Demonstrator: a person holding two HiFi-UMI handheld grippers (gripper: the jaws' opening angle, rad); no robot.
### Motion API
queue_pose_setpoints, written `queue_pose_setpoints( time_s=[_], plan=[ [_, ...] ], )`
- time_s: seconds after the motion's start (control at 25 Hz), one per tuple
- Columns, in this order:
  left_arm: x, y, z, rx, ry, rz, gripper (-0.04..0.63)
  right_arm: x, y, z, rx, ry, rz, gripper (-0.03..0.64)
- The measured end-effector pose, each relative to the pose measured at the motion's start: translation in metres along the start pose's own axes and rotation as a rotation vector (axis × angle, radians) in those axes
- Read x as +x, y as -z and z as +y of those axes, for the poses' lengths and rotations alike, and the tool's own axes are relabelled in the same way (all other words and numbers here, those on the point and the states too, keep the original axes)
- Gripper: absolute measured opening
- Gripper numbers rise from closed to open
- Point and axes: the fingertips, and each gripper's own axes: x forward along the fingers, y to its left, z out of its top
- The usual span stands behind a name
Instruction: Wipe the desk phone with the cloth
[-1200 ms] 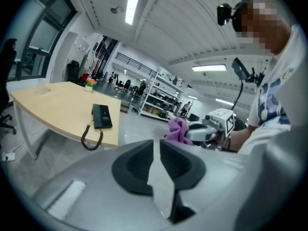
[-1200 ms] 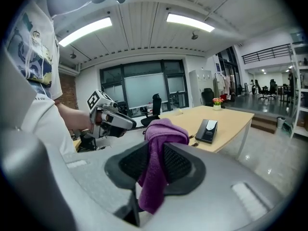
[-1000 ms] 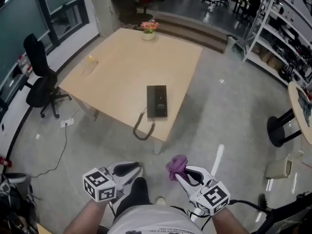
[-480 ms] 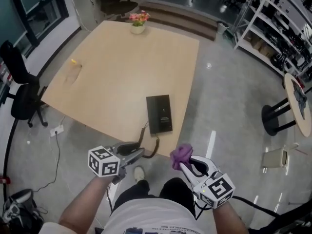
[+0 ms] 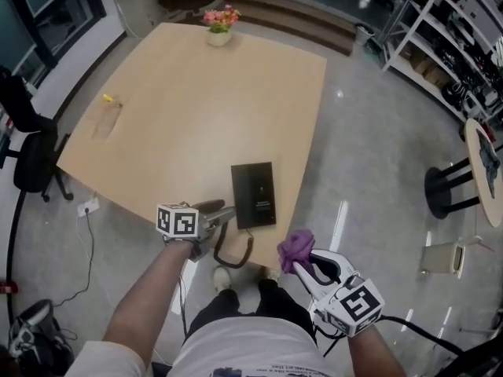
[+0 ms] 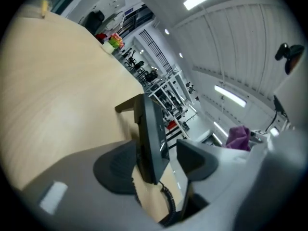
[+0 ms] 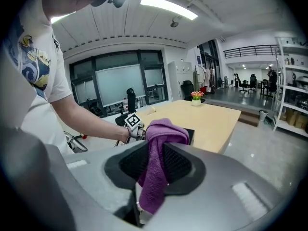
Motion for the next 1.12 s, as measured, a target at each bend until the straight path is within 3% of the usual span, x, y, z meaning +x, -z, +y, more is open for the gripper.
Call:
queue_pose_setpoints(
  time_s=[0.24,0.48,0.72,0.84,0.92,1.12],
  plan=[
    [0.032,-0.009,0.014,-0.057,0.076,0.041,0.299,-0.004,0.011,-0.018,0.046,-0.01,0.019,0.094],
    [0.057,-0.017,0.0,-0.136,0.173,0.075,0.302,-0.007,0.021,-0.033,0.085,0.0,0.049,0.094],
    [0.069,-0.014,0.0,-0.169,0.165,0.202,0.298,-0.007,0.027,-0.035,0.116,-0.011,0.064,0.094],
    [0.071,-0.01,0.006,-0.207,0.149,0.255,0.232,-0.006,0.031,-0.038,0.13,-0.012,0.077,0.094],
    [0.07,-0.01,0.005,-0.201,0.163,0.273,0.225,-0.003,0.03,-0.041,0.132,-0.013,0.077,0.094],
    [0.071,-0.007,-0.007,-0.105,0.186,0.245,0.196,0.001,0.022,-0.043,0.111,-0.036,0.065,0.094]
  ],
)
